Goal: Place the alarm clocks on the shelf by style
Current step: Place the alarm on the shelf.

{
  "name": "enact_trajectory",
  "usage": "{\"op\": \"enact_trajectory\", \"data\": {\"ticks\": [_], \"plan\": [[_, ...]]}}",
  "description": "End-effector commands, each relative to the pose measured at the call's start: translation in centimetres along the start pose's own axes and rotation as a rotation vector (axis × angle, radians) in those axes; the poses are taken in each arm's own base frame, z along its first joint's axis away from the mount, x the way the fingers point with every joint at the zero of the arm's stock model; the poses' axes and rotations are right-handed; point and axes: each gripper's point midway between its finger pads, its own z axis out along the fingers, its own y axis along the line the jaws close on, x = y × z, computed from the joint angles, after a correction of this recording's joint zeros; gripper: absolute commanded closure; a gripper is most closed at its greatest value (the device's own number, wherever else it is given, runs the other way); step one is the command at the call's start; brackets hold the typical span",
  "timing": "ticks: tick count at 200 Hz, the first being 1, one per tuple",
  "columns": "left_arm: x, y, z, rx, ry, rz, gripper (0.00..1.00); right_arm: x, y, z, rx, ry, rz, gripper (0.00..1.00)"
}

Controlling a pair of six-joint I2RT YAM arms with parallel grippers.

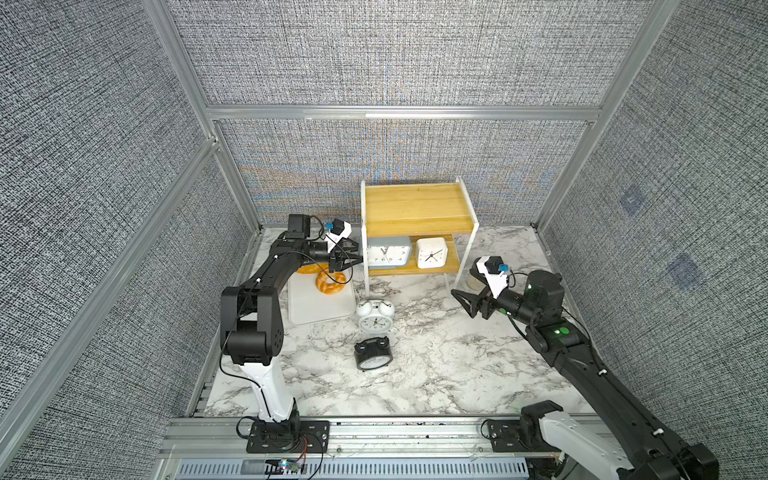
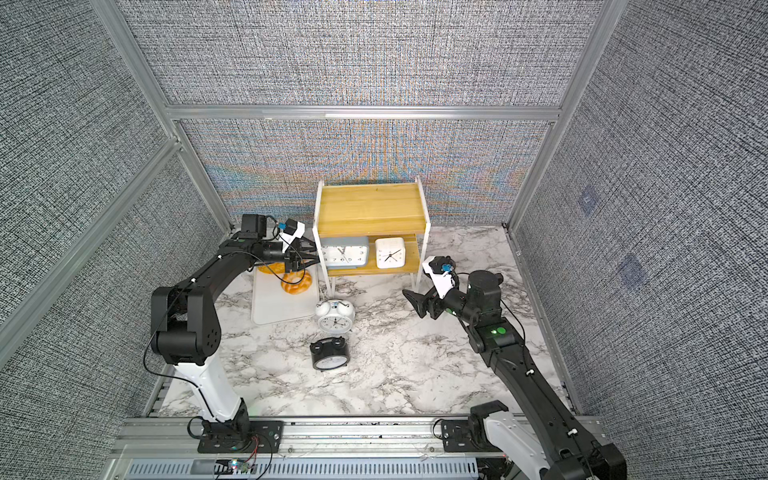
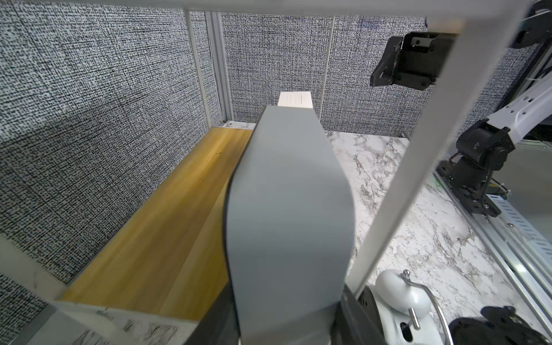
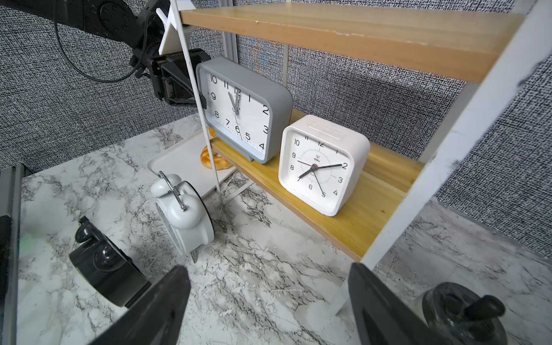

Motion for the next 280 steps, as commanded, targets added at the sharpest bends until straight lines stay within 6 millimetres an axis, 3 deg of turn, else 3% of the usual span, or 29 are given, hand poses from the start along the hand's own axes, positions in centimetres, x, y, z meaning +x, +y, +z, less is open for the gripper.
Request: {"op": "enact_trajectory", "data": {"ticks": [1,201,280], "plan": [[-1.1,-0.2,0.2,0.038,-0.047,0.042,0.74,-0.1,-0.1,0.0,0.005,-0.004,-0.013,0.13],[1.1,0.2,1.4,0.055,-0.03,-0.009,0.7,-0.1,0.0,-0.1,0.007,-0.002,-0.019,0.13],[1.6,0.7,1.9,0.028,-0.016,-0.007,0.51,0.1,0.0,-0.1,0.004,0.001,-0.018,0.13]]}}
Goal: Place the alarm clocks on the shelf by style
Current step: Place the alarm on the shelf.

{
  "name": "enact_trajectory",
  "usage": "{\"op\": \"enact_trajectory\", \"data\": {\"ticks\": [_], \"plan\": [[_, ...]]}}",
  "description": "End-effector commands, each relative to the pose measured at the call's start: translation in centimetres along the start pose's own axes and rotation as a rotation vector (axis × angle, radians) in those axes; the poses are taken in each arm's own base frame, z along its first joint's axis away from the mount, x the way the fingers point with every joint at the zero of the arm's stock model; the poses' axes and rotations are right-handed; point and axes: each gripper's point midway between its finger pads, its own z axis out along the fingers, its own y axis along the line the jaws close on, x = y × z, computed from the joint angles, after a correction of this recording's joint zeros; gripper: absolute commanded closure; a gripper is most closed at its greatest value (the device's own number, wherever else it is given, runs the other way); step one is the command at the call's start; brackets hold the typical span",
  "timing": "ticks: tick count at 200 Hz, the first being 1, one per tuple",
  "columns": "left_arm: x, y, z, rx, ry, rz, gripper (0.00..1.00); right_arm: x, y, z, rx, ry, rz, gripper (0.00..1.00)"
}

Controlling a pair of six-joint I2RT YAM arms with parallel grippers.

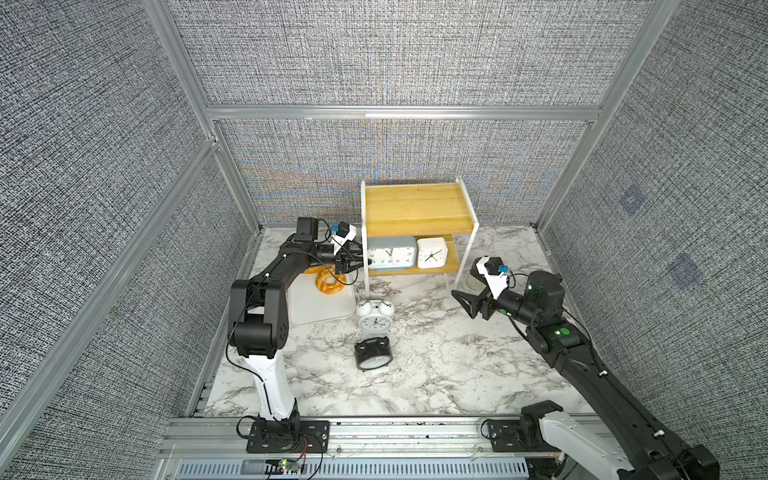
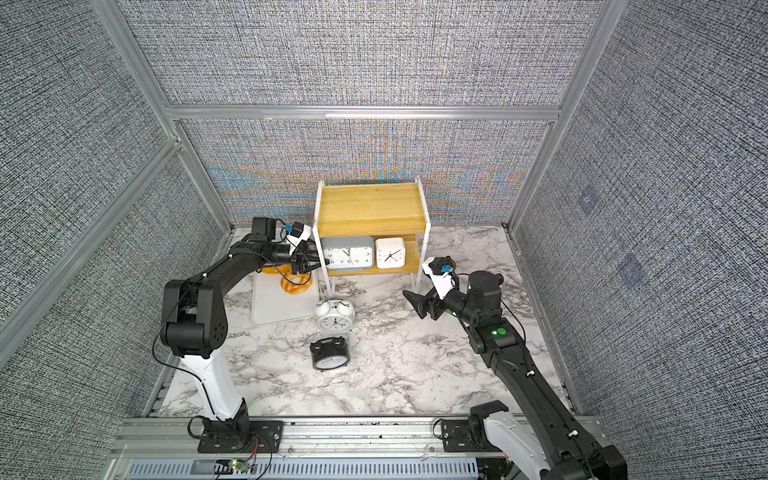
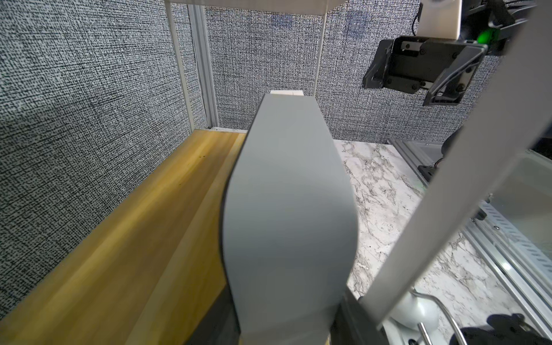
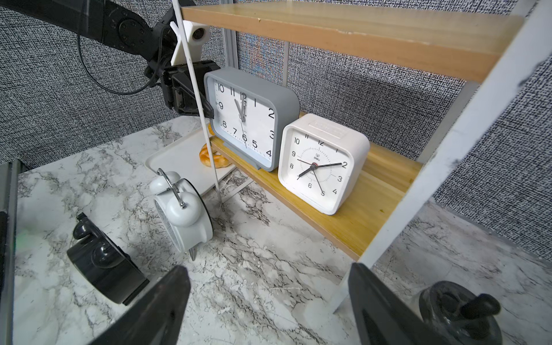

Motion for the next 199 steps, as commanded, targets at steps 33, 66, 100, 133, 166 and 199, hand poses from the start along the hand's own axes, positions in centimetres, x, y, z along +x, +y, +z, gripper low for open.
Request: {"op": "enact_trajectory", "data": {"ticks": [33,66,100,133,166,199], "plan": [[-0.33,0.91,0.05,-0.044,0.019,0.015,0.43,0.23,0.02,0.02,0.002,0.0,-0.005,0.13],[-0.74,0.99,0.01,-0.053,0.022,0.019,0.38,0.39,0.0,0.04,0.003,0.002,-0.004,0.13],[-0.71,1.07,-0.12,-0.064,0.03,0.022,0.36,0.42,0.02,0.06,0.003,0.001,-0.006,0.13],[-0.56,0.98,-0.25,-0.067,0.039,0.022,0.31,0.6,-0.05,0.07,0.006,0.005,-0.002,0.13],[-0.55,0.88,-0.37,-0.066,0.043,0.027,0.31,0.69,-0.09,0.1,0.007,0.007,0.0,0.12],[-0.61,0.67,-0.65,-0.065,0.044,0.028,0.31,0.63,-0.1,0.09,0.008,0.006,-0.002,0.13]]}}
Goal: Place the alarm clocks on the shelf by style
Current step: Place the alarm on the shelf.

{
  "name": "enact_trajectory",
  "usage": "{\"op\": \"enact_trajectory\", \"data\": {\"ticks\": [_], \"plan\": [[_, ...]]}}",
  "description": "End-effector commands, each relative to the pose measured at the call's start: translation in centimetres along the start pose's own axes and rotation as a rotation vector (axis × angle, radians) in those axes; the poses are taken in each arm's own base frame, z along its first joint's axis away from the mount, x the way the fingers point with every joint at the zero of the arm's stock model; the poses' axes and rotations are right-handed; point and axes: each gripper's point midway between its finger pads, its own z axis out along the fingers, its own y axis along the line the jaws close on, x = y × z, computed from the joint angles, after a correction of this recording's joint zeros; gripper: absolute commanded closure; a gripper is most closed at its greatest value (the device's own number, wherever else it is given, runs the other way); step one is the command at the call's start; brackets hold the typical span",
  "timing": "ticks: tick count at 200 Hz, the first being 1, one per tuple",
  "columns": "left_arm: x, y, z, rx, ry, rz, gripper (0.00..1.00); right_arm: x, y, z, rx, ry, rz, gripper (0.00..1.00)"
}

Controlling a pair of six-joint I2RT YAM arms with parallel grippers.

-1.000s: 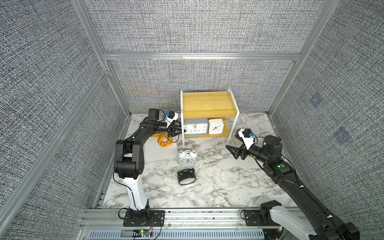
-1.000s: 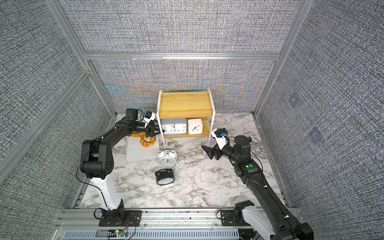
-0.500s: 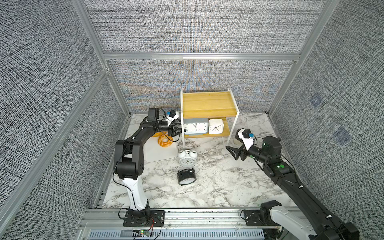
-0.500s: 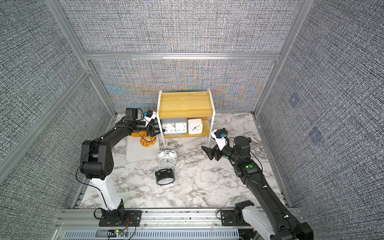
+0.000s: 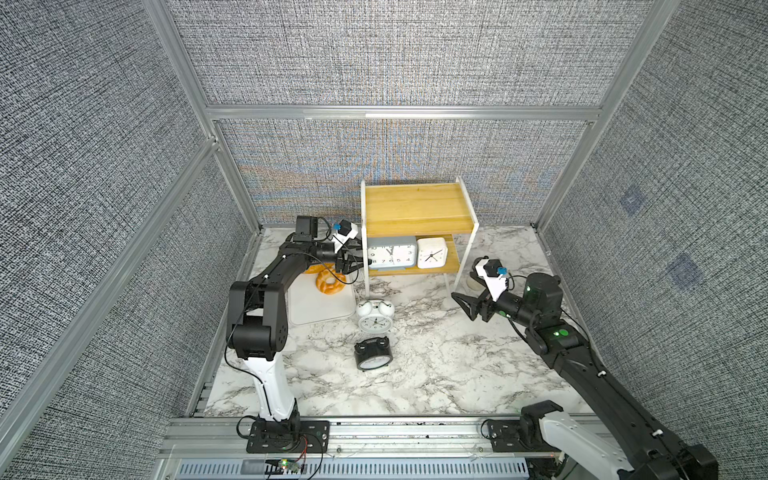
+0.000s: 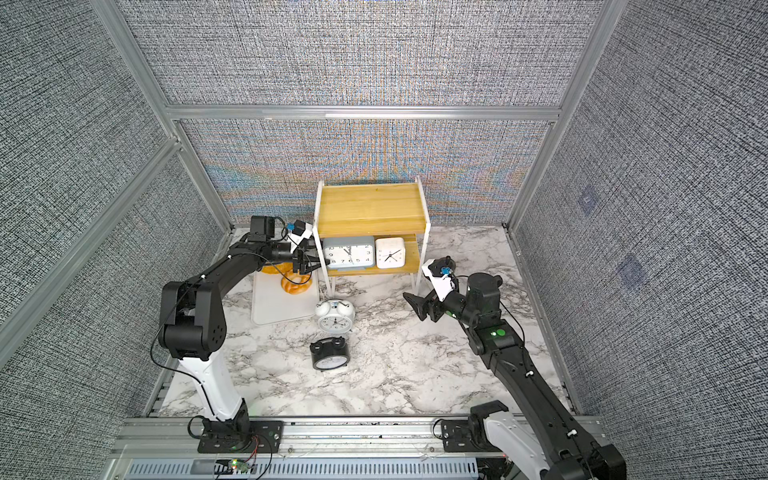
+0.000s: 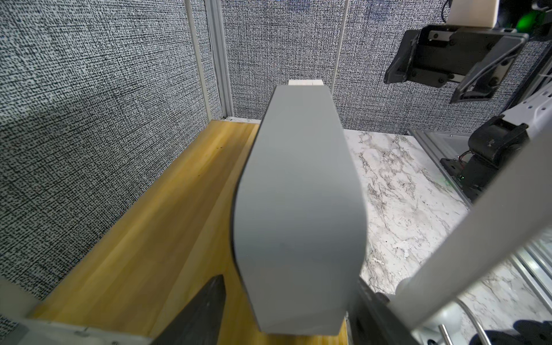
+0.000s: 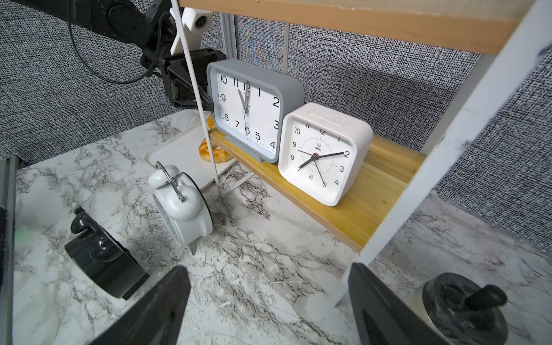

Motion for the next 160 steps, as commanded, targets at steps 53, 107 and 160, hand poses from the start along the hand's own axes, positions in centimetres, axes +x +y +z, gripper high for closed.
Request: {"op": "enact_trajectory", "data": {"ticks": [53,107,160], "plan": [[-0.6,-0.4,-1.3,-0.012,0.0,0.02,0.31,-0.2,-0.1,0.1,0.004,-0.009,-0.004,0.12],[-0.2,-0.9,-3.0,-0.037,0.028,0.009,0.32,-0.2,-0.2,0.0,0.008,-0.008,-0.003,0.12],[-1.1,-0.3,-5.2,-0.17,0.075,-0.022,0.32,-0.1,-0.3,-0.1,0.018,-0.002,-0.001,0.12]]}}
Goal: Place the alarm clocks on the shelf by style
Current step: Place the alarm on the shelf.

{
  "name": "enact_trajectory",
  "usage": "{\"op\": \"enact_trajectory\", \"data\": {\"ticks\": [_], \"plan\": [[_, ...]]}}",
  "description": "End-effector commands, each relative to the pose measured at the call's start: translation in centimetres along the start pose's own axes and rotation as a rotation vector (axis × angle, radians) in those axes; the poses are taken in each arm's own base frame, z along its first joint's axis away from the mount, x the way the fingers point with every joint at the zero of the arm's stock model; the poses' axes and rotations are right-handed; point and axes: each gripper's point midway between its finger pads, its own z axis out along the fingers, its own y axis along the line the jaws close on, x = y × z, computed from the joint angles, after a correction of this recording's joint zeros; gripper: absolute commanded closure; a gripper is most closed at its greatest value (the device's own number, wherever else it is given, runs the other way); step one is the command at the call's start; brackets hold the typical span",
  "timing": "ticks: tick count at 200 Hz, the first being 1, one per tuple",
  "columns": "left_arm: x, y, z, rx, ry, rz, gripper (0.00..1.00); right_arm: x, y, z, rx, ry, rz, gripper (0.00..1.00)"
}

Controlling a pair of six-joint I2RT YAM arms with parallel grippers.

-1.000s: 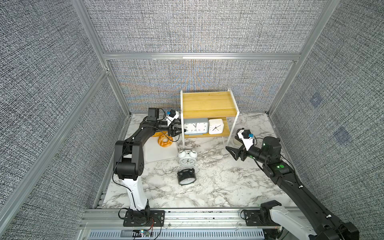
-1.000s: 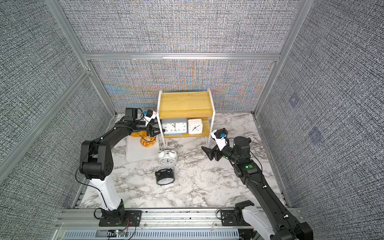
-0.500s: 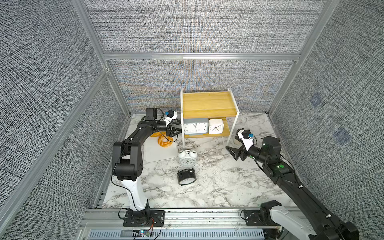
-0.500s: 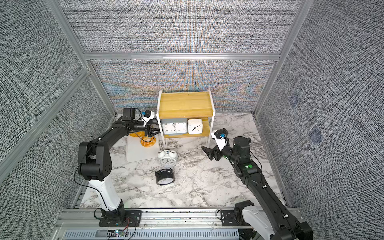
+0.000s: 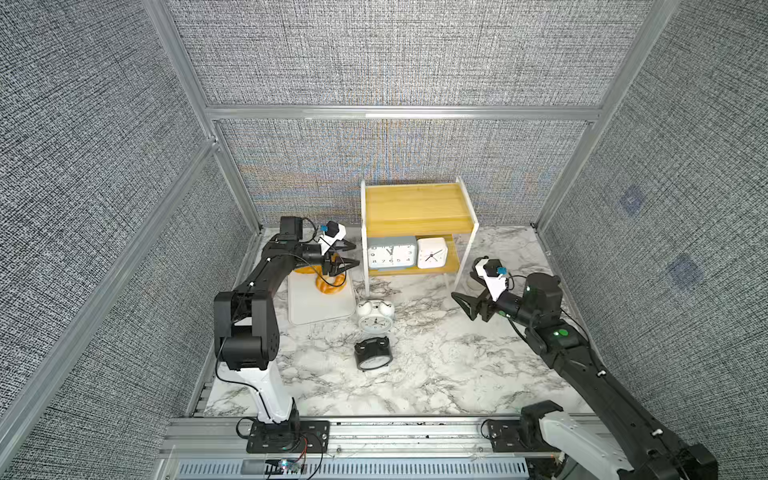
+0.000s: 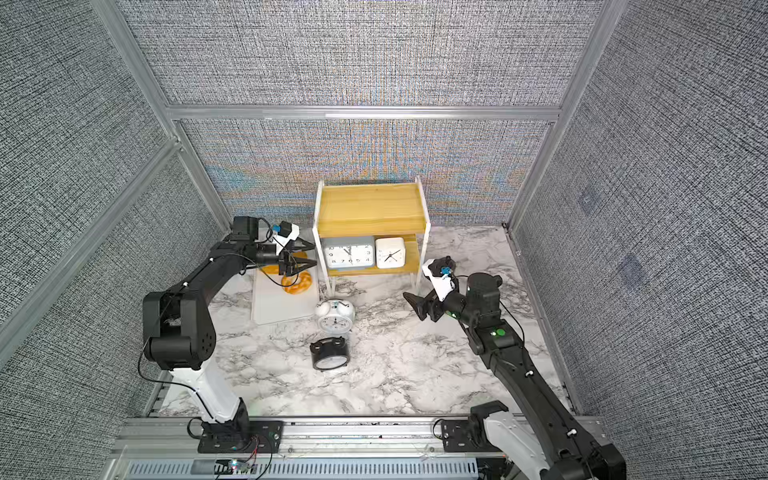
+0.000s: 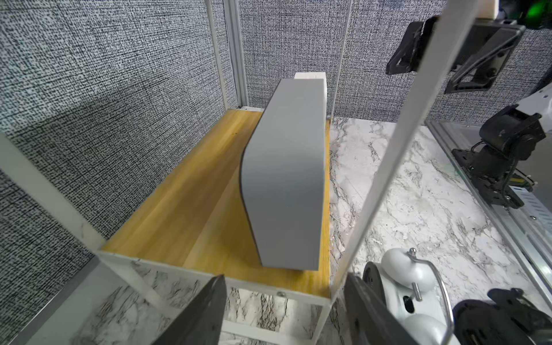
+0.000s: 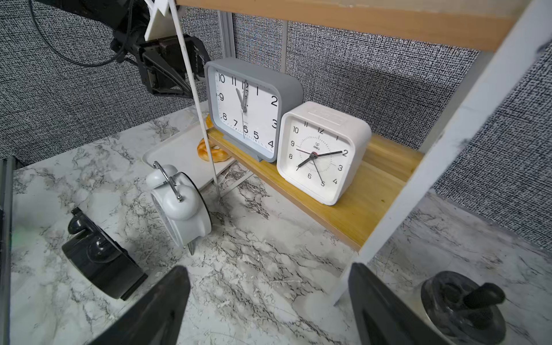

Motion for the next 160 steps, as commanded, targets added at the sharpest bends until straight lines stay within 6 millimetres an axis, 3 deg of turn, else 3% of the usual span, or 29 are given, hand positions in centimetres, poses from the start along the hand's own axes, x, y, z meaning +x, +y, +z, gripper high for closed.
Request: {"op": "enact_trajectory", "data": {"ticks": [1,41,77,136,160], "plan": [[-0.7,0.7,-1.0,-0.079,0.024,-0.027,0.32,-0.1,-0.1,-0.1,0.007,-0.006,-0.003,0.12],[-0.9,1.7,-3.0,-0.334,0.075,-0.096,0.31,0.4,-0.2,-0.1,0.02,-0.009,0.021,0.13],[-1.5,2.3,-6.9,-0.668,0.046,-0.174,0.23,0.6,-0.3,-0.6,0.049,-0.033,0.043,0.13],[-2.8,-1.0,-12.4,-0.976,-0.083,-0.334,0.18,1.9,-1.3,-1.5,0.147,-0.045,0.144,0.13],[-1.5,-1.9,-16.1,-1.198,-0.153,-0.479,0.16,2.3,-1.2,-2.0,0.161,-0.054,0.18,0.13]]}}
